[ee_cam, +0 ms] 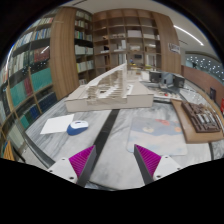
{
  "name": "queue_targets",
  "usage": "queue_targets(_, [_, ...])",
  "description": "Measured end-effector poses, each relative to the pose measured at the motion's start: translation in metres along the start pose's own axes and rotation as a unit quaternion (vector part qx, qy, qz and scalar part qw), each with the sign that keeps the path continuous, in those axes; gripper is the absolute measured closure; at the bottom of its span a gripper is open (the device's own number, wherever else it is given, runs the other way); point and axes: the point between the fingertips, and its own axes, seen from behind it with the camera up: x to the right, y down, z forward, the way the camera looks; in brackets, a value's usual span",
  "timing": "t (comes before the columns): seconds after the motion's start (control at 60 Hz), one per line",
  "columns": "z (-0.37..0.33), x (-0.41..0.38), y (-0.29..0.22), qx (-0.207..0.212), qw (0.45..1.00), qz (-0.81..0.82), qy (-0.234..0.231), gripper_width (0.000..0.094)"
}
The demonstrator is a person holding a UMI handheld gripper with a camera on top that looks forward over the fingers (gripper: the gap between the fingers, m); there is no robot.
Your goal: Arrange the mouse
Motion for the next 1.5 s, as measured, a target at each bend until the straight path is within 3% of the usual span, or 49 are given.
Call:
queue_targets(0.367, [0.109,-0.146,-0.006,-0.035,0.995,0.01,-0.098,0.0141])
queue_targets(0.55, [0.139,-0.19,0.0,-0.054,0.993,0.019,-0.108,0.014])
queue_targets(0.833, [0.166,-0.188,-0.002,-0.068,0.994,0.05,-0.066,0.0144])
queue_targets(1.283, [0.209,-0.172,-0.022,-0.054,0.998,0.045,-0.001,0.0158])
queue_targets(1.5, [0.218,-0.17,-0.024,-0.056,0.998,0.036,0.017,0.0284])
